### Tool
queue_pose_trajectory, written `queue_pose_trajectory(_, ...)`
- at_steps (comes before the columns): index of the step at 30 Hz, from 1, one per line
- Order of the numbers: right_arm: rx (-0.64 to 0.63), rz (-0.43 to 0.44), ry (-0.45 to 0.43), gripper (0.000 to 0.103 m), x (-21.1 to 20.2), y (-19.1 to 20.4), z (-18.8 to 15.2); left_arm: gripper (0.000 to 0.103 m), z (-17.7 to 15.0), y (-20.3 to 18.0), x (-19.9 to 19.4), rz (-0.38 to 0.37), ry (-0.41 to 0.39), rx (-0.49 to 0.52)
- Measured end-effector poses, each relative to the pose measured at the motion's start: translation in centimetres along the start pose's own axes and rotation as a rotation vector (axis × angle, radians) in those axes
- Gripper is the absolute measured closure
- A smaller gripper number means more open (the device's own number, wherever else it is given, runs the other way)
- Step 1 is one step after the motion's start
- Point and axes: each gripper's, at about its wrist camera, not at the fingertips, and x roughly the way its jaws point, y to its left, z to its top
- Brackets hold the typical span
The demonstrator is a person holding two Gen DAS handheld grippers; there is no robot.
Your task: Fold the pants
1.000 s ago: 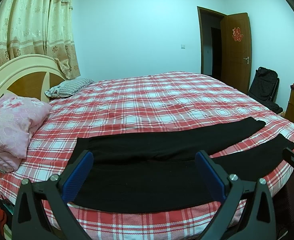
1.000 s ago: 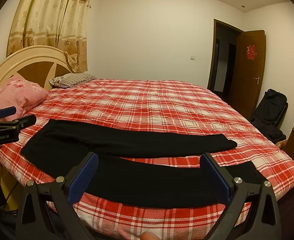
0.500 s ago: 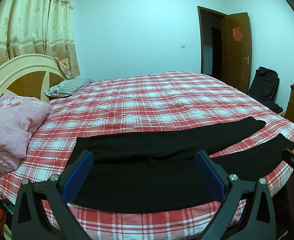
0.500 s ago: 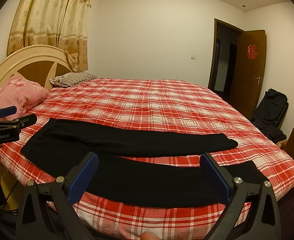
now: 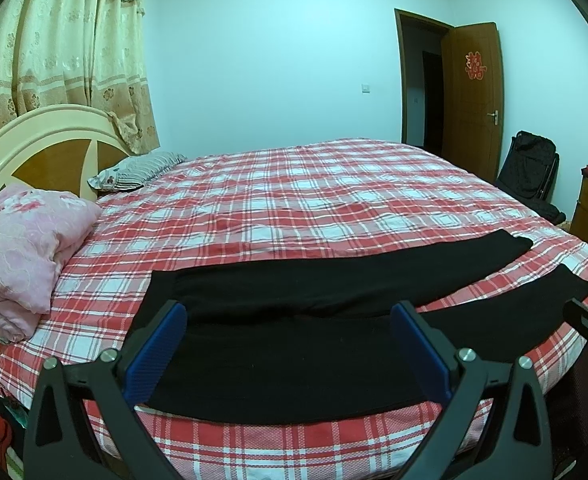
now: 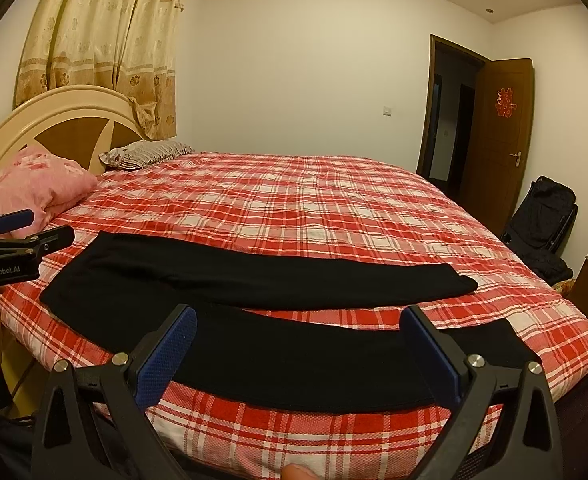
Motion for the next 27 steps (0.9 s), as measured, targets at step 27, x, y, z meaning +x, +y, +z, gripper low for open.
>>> queue_pose_trajectory(27, -0.004, -0.131, 0.178, 0.001, 15.1, -12.0, 1.9, 0.008, 0.5, 21.1, 23.6, 0.193, 0.232, -0.065)
